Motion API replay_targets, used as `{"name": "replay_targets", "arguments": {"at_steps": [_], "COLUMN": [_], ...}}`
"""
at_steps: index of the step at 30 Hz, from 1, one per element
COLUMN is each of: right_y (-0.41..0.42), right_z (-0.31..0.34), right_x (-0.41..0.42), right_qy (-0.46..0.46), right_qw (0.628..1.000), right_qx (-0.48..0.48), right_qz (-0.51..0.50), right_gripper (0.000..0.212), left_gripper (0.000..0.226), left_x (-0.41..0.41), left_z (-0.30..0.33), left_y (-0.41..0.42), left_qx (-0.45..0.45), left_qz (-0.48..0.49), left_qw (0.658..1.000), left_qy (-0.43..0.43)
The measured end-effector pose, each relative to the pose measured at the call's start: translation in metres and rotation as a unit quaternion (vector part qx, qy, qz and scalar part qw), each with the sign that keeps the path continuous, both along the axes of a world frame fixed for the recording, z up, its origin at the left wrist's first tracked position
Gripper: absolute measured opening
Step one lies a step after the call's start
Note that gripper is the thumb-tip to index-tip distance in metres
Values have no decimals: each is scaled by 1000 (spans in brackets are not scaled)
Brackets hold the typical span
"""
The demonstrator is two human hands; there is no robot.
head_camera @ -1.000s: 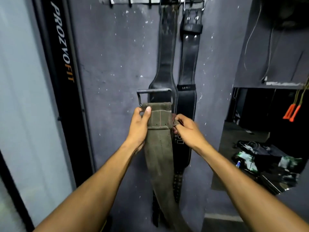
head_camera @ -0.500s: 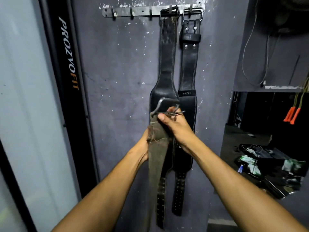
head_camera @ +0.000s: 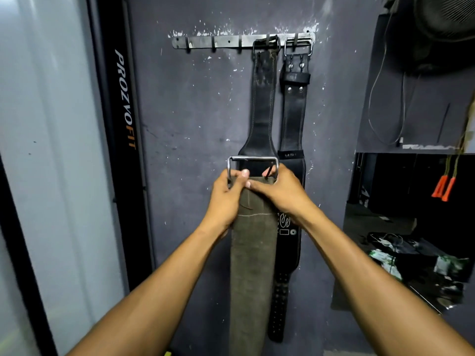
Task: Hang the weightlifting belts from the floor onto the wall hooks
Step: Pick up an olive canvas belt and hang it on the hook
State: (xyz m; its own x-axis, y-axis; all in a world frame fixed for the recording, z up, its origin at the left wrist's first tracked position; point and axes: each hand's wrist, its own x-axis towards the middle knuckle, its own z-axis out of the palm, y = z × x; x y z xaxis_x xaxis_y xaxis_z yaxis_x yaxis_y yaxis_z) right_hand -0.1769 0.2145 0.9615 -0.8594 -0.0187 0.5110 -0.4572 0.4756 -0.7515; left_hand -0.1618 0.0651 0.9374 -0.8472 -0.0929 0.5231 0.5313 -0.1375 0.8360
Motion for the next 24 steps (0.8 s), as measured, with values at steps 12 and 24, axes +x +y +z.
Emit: {"name": "replay_targets", "arguments": {"at_steps": [12,24], "right_y": [11,62], "right_z": [-9,12], "right_x": [14,20], "right_qy": [24,46], "right_qw": [982,954], "right_qx": [-186,-297], "right_qz": [-7,7], "right_gripper": [46,43], "left_gripper": [19,26], "left_x": [-2,3], "left_z": [9,12], "left_y": [21,86], "left_qx": [59,63], "left_qz": [-43,-102], "left_qw": [994,993], "left_qy": [-84,-15]}}
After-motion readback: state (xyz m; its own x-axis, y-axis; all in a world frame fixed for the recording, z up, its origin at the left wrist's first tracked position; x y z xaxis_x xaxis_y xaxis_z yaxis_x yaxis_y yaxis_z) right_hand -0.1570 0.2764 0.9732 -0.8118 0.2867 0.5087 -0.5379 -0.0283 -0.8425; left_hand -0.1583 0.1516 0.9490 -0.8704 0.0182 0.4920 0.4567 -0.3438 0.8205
